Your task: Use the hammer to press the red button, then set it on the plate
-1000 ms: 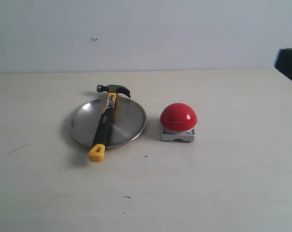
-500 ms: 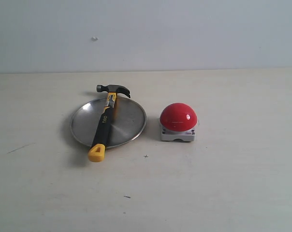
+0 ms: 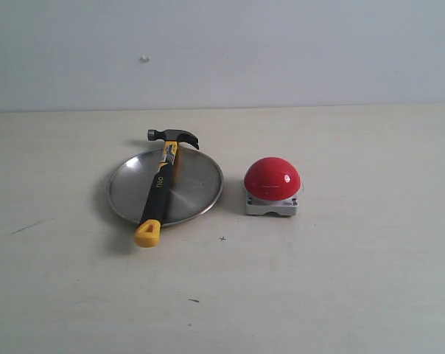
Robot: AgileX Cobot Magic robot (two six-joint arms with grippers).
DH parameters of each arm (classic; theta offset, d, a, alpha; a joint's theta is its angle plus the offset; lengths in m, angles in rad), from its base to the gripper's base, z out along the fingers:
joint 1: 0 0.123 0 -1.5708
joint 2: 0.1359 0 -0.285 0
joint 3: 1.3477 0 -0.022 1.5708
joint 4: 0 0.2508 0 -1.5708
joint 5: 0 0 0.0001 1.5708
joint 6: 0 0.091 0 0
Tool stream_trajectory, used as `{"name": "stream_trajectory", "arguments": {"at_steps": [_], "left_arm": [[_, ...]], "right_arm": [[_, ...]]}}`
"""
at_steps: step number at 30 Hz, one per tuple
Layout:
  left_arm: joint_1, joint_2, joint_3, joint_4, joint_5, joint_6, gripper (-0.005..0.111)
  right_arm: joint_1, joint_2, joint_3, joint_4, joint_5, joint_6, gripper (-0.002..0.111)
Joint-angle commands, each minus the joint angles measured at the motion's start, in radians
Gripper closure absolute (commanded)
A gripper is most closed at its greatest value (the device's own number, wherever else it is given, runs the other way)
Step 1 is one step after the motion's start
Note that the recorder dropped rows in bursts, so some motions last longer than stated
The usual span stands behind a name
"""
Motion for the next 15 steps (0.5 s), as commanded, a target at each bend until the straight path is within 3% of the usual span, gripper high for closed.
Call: {"name": "stream_trajectory", "arguments": {"at_steps": [1,15], "left_arm": [[-0.002,-0.005,0.003,-0.005,0.001,0.002,0.107],[-0.002,-0.005,0.003,-0.005,0.001,0.002,0.107]], "right_arm": [[-0.007,-0.006,0.005,-0.002,0.004,-0.004,0.108],[-0.007,-0.006,0.005,-0.063,-0.057,-0.004,0.108]]}}
